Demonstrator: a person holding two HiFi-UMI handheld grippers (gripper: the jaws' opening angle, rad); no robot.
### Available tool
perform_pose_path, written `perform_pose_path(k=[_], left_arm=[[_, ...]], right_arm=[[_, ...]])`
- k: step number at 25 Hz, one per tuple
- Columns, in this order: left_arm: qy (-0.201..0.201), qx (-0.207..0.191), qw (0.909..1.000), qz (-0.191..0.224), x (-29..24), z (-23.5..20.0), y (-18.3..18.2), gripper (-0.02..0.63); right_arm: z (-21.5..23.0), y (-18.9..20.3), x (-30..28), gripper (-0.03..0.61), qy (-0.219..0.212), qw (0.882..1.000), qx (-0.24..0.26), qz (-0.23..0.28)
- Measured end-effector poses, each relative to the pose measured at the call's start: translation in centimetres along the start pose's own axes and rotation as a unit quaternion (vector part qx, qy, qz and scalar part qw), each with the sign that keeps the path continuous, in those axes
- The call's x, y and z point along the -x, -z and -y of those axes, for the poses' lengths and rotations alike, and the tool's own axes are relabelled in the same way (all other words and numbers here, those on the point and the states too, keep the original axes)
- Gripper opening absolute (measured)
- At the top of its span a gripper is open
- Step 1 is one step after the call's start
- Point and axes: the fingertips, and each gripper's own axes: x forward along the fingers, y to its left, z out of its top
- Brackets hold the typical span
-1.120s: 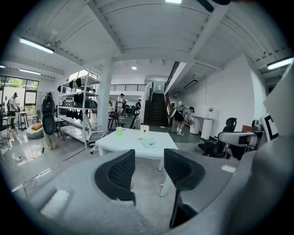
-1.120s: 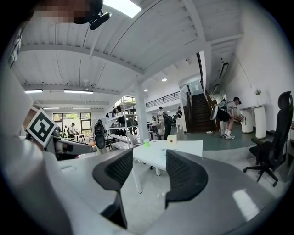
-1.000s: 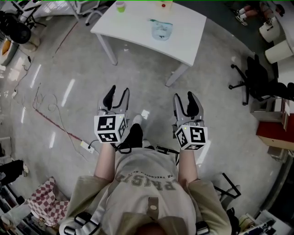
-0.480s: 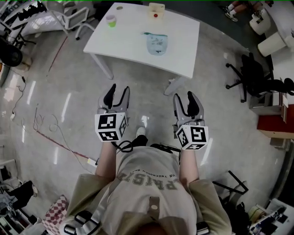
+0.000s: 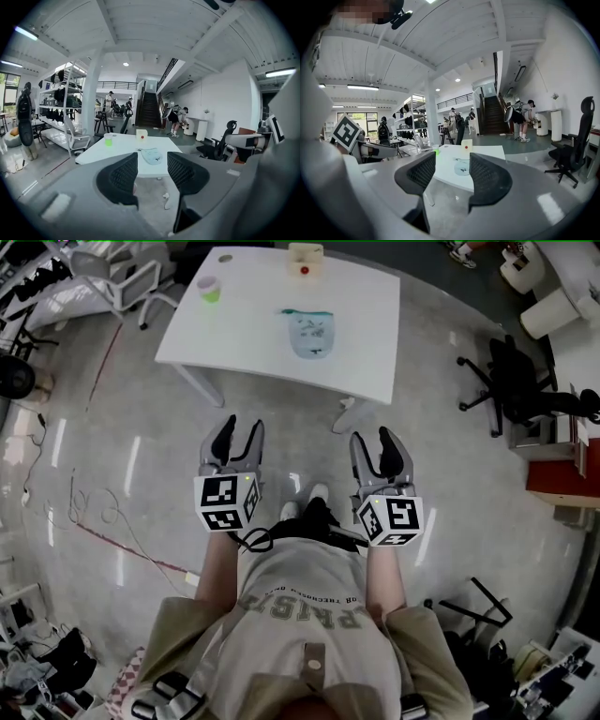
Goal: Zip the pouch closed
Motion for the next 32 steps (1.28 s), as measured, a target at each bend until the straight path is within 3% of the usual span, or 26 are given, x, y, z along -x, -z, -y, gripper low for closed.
perform_pose_path(k=[9, 21, 32], left_arm=[[-0.028, -0.008, 0.9993, -0.024, -5.4, -1.8, -0.2, 0.204], [-0.059, -0.002, 0.9978, -0.03, -15.7, -2.8, -3.6, 0.204], [-0.093, 0.006, 0.995, -0.037, -20.2, -2.8, -5.1, 0.204]], right_arm=[[3.7, 0.5, -6.5, 0.201, -0.019, 1.0, -0.01, -0.014], [10.0, -1.2, -17.3, 0.201, -0.062, 0.997, 0.003, -0.048], [12.6, -2.0, -22.8, 0.201, -0.111, 0.992, 0.0, -0.061]])
